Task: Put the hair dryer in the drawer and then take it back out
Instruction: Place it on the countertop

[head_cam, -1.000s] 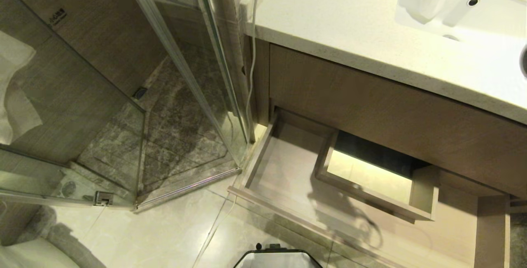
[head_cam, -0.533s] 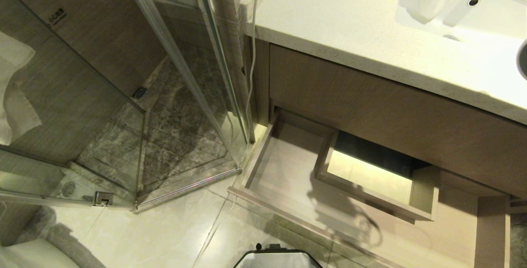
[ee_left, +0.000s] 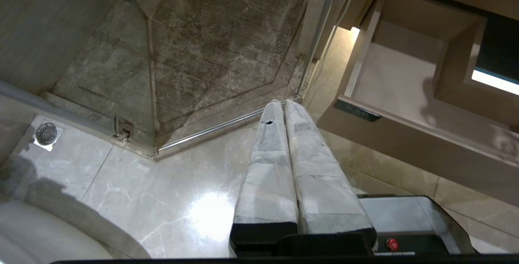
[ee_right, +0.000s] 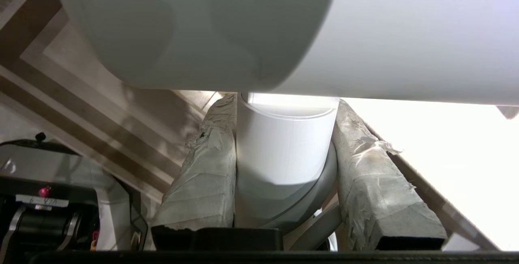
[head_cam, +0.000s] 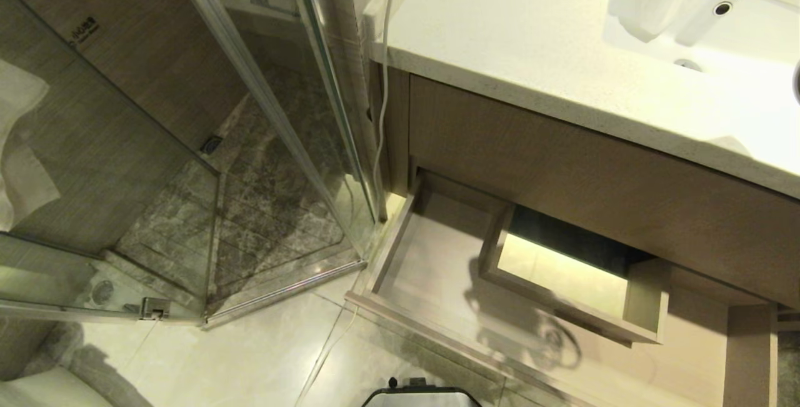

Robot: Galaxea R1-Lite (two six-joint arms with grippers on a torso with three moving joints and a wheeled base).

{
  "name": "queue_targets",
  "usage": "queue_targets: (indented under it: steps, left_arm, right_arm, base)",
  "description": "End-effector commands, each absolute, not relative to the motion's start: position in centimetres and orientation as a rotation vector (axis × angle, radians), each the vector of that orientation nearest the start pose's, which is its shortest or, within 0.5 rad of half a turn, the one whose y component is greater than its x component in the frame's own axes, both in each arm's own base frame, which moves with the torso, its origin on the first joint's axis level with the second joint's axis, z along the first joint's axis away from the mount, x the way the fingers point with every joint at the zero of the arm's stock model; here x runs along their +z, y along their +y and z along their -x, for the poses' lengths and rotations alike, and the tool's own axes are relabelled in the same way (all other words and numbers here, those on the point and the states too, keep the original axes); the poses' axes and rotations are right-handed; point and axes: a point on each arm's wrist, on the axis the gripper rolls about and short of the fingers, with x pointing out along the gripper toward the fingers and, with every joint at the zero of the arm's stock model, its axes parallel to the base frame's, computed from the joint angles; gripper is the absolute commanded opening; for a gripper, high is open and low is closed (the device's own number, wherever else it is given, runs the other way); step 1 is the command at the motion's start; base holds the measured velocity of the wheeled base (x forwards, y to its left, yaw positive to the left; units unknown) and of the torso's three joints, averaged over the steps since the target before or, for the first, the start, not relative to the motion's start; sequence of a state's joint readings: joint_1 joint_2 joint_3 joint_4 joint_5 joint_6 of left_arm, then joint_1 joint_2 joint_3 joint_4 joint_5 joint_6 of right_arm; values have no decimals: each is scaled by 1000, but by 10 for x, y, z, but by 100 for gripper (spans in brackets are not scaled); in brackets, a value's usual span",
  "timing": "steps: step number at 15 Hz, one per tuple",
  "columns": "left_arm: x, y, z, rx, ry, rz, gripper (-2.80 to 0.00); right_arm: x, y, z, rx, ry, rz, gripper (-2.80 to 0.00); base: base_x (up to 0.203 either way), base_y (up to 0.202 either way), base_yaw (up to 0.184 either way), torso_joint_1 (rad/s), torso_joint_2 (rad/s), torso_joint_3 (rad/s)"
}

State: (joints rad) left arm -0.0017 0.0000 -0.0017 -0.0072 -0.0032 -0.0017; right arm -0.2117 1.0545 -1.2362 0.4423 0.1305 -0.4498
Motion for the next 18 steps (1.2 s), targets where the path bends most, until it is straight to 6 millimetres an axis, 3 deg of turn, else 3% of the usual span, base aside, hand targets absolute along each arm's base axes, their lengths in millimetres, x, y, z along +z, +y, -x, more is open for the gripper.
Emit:
queue_targets:
  steps: [1,14,18]
  left_arm:
    - [77,0,23,-5,-8,3,-280]
    - [77,0,23,-5,-8,2,-280]
    - [77,0,23,-5,-8,3,-280]
  right_arm:
    - [341,-20,-106,-20,264,406,-280]
    - [348,-11,-110,102,192,465,-280]
    - [347,-7,-124,158,222,462,-280]
  base:
    - [0,0,0,245,2,235]
    - [0,0,0,303,-77,222]
    - [0,0,0,73,-28,43]
